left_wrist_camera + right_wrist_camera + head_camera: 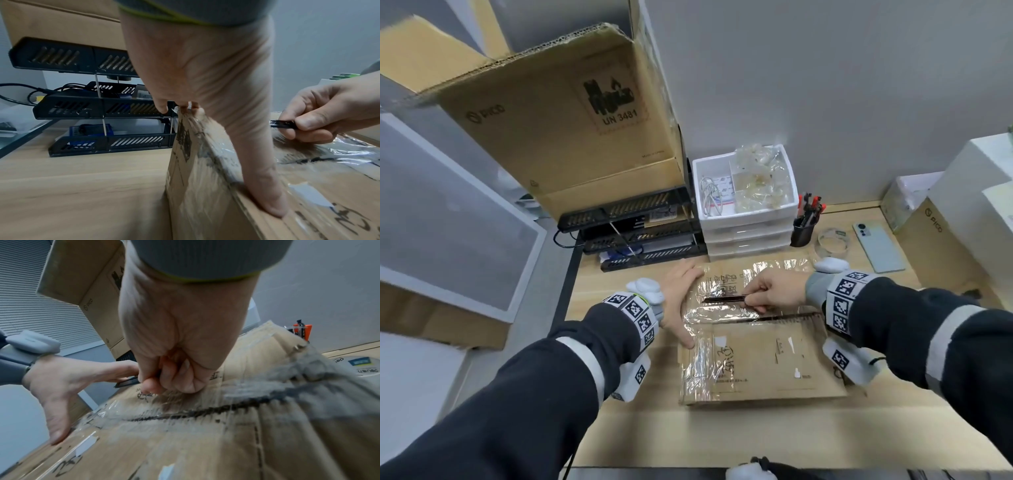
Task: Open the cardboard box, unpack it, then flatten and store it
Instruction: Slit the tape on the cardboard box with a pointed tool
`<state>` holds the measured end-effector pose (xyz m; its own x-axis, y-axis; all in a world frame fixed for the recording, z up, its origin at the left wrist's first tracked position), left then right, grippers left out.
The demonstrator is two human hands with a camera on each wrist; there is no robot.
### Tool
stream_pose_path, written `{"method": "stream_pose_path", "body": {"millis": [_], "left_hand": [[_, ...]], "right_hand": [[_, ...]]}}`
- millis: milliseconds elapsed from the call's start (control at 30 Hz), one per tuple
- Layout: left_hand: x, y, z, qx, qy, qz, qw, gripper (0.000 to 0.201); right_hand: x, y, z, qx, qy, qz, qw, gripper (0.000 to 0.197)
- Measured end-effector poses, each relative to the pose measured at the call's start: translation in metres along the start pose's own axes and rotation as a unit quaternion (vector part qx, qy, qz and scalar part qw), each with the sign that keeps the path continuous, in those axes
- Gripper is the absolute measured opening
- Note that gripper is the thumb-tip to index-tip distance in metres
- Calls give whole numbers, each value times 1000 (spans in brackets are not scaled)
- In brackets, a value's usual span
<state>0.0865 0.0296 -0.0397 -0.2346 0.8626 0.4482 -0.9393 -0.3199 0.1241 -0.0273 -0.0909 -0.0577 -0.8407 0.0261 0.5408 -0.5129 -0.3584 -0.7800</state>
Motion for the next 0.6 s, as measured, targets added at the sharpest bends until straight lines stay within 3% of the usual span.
{"method": "stream_pose_path", "body": {"millis": [133,300,600], "left_hand": [[3,4,7,41,14,-11,999,144],[6,7,9,49,18,-18,998,142],[8,10,10,43,16,-22,999,142]], "right_hand": [[-4,-1,-2,11,-6,17,1000,36],[-4,-5,-12,38,-21,25,999,21],[-9,-23,-26,26,-3,75,997,20]]}}
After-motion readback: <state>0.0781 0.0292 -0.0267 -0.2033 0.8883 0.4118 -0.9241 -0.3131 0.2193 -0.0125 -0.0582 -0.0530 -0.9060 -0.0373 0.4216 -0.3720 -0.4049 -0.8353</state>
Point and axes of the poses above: each hand's wrist, its own x-axis away from the middle knuckle, its own z-axis out of the back of the hand, y = z × x, the point moved 10 cm from there along -x, towards the middle knuckle, and after that the axes turned 11 degrees about -x, right-handed, at the moved point
